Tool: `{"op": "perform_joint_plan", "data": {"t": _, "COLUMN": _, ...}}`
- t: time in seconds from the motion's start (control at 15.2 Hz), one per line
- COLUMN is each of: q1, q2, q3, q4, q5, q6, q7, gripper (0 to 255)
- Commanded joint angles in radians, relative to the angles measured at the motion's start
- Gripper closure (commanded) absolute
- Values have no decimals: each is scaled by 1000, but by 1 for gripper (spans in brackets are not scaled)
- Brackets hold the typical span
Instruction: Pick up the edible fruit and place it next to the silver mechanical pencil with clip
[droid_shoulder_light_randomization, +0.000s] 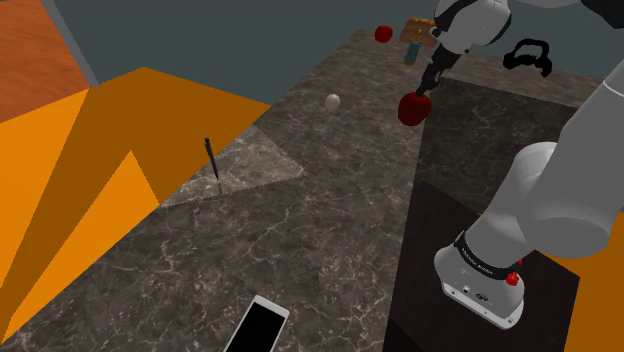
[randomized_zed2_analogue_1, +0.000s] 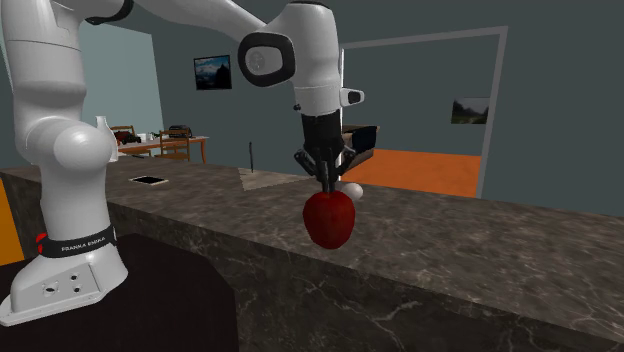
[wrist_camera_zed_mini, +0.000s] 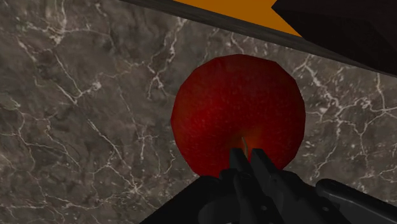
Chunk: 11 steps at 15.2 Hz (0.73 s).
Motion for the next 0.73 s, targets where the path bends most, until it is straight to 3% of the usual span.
{"op": "perform_joint_plan", "data": {"t": 0.0, "q1": 0, "q2": 0, "q3": 0, "q4": 0, "q5": 0, "q6": 0, "q7": 0, "gripper": 255}}
{"op": "perform_joint_plan", "data": {"t": 0.33, "q1": 0, "q2": 0, "q3": 0, "q4": 0, "q5": 0, "q6": 0, "q7": 0, "gripper": 255}}
{"op": "perform_joint_plan", "data": {"t": 0.66, "q1": 10, "q2": -67, "q3": 1, "q4": 32, "q5": -88, "q6": -48, "q7": 70, "gripper": 255}}
